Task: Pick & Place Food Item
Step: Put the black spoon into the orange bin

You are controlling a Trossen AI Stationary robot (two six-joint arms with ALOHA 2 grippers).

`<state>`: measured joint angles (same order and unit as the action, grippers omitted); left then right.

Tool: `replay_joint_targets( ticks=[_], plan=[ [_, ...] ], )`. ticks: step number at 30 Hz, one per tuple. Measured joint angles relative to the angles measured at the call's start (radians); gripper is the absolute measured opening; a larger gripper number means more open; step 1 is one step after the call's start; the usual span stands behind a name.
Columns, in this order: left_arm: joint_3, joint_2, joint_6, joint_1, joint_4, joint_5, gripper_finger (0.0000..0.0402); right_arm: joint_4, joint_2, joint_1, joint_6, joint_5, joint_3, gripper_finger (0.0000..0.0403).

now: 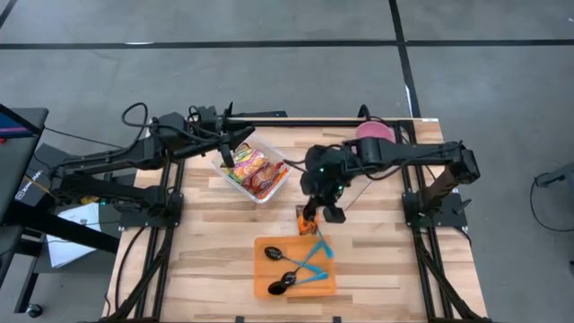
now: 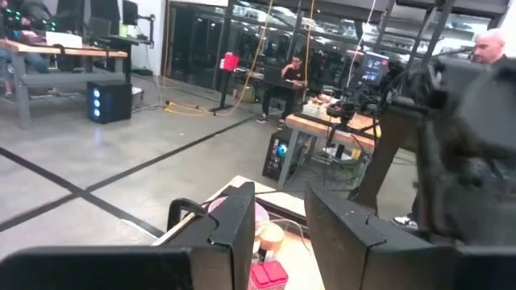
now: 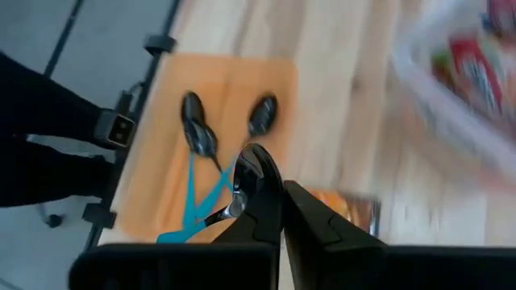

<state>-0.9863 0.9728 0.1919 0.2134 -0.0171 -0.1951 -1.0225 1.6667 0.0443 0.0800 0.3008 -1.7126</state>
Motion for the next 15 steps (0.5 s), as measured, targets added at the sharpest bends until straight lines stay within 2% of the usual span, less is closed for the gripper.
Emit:
replay_joint_targets(
  ticks=[5,7,15],
  plan=[
    [0.001,-0.016,0.000,0.000,0.000,-0.006,0.0104,0.023,0.061,0.030,0.077,0.003,-0.056,0.0000],
    [0.001,-0.024,0.000,0.000,-0.003,-0.017,0.0104,-0.023,0.096,0.040,0.110,-0.009,-0.094,0.0000],
    [0.000,-0.048,-0.007,0.001,0.012,-0.033,0.0104,-0.175,0.310,0.057,0.225,-0.002,-0.359,0.0000]
  ],
)
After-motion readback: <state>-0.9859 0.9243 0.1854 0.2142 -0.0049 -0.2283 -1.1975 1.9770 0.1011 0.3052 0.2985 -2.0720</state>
